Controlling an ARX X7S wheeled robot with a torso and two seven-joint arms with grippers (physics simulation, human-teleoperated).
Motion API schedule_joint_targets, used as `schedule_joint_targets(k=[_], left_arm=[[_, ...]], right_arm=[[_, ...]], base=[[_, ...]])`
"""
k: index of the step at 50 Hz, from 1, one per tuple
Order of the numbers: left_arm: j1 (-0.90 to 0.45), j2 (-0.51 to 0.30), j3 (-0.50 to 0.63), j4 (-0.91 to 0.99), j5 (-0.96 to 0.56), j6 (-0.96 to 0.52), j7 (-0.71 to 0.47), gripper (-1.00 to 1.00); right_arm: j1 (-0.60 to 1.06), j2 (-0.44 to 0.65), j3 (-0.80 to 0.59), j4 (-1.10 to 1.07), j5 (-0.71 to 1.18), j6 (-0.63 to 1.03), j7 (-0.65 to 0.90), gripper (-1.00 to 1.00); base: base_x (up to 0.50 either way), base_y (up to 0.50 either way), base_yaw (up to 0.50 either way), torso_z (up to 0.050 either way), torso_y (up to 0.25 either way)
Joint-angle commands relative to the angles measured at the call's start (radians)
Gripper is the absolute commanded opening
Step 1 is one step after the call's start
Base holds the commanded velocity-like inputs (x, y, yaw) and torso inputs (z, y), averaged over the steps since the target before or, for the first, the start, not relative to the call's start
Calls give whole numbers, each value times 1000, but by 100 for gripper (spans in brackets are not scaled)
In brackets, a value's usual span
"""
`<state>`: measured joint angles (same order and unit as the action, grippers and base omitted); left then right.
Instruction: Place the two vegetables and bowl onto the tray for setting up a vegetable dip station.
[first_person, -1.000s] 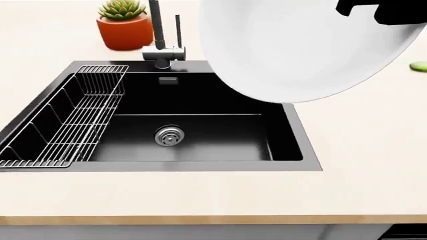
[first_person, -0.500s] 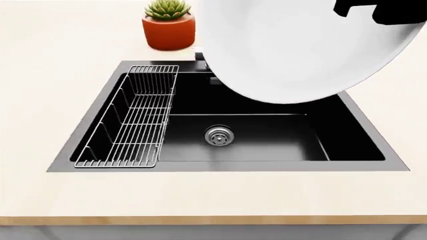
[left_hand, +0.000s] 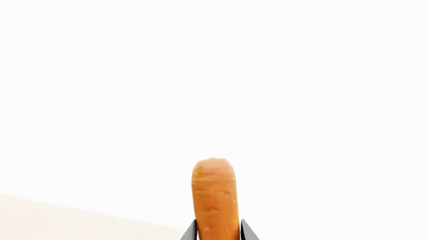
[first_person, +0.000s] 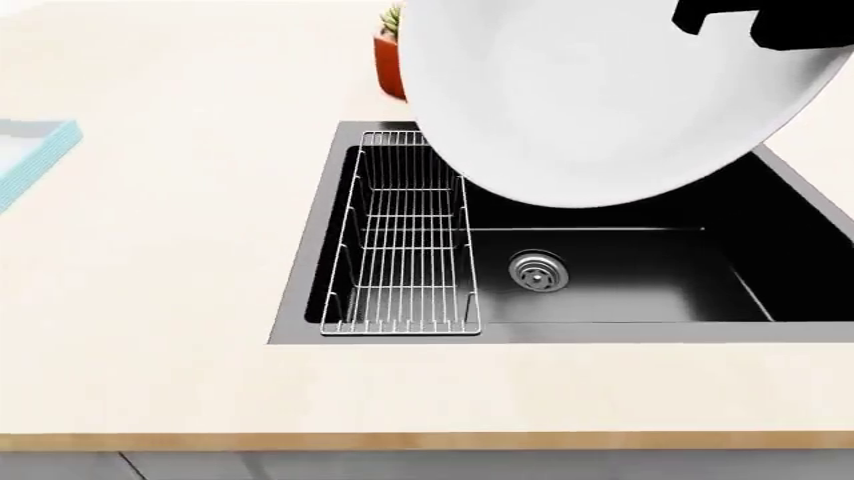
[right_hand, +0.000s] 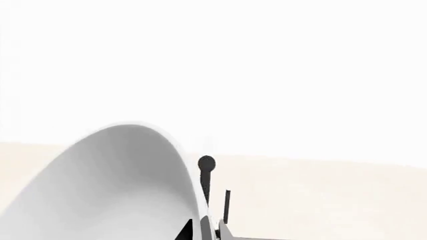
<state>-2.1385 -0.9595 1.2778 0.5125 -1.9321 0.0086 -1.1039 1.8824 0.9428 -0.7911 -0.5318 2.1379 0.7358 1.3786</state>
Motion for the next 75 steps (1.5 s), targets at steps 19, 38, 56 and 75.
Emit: schedule_joint_targets(k=[19,38,56,75], left_arm=[[9,2,-29,1,0,-9,-3,-100],[19,7,-41,2,3,-18,-5,-100],[24,6,-56,2,5,-25,-7,-100],[32,11,-68,1,6,-34,-10,-100]], right_arm=[[13,-5,-11,5,-9,9,-4,-100],[10,2,-15,4,-13,7,-10,-100],[7,-2,-22,3,-19,6,-16,-100],[48,-12,-41,5,-26,53,-8,-100]], base=[[2,500,0,0,1],[2,500,0,0,0],[2,500,0,0,1],[221,476,0,0,1]])
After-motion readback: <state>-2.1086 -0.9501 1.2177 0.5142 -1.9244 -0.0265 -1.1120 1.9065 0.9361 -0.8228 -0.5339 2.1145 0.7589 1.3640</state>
